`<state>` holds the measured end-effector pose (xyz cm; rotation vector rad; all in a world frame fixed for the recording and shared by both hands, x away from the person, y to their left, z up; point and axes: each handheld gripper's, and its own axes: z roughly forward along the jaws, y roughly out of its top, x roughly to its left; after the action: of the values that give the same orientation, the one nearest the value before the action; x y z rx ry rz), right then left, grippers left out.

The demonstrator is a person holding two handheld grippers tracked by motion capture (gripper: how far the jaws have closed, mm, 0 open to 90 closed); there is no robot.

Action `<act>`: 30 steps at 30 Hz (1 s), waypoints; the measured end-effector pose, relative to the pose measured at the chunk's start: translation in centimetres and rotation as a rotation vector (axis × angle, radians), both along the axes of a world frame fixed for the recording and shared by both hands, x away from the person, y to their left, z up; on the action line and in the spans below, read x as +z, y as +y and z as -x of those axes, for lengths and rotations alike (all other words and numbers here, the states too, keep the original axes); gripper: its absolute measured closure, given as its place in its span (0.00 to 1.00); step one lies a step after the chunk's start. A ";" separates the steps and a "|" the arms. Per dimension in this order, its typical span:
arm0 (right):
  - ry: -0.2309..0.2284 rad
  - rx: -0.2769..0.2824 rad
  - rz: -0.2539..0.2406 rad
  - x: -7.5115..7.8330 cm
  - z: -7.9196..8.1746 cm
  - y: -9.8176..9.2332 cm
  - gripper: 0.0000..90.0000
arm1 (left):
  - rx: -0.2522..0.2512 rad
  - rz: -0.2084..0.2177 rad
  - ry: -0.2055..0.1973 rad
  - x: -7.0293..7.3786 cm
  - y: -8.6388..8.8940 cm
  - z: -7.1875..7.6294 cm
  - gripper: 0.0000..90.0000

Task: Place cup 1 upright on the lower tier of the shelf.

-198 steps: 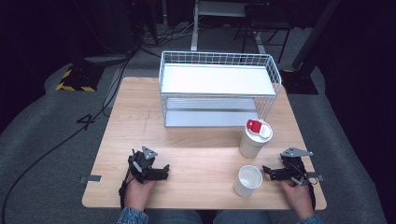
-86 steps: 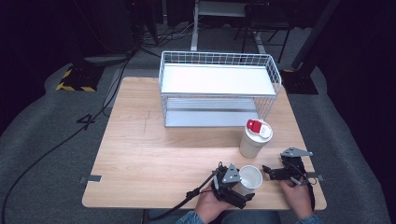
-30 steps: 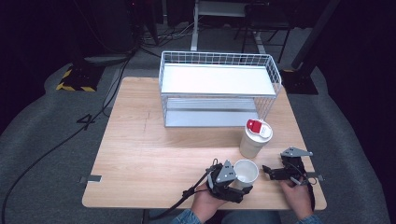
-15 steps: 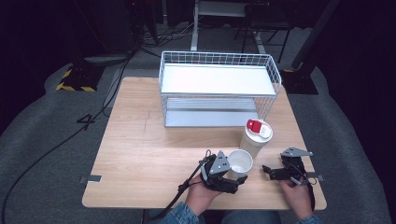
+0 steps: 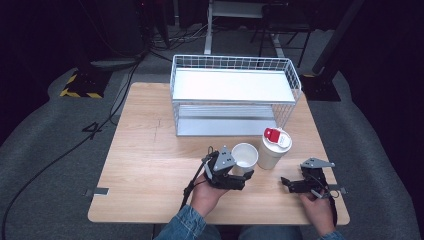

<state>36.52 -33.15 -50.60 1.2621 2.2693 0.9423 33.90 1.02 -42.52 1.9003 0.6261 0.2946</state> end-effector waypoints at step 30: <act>-0.001 -0.003 0.001 0.0 0.0 0.0 0.01 | 0.313 -0.038 0.004 -0.5 3.2 -8.8 0.25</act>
<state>36.53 -33.12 -50.60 1.2637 2.2665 0.9399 42.73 4.23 -42.98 1.8358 0.9280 0.5057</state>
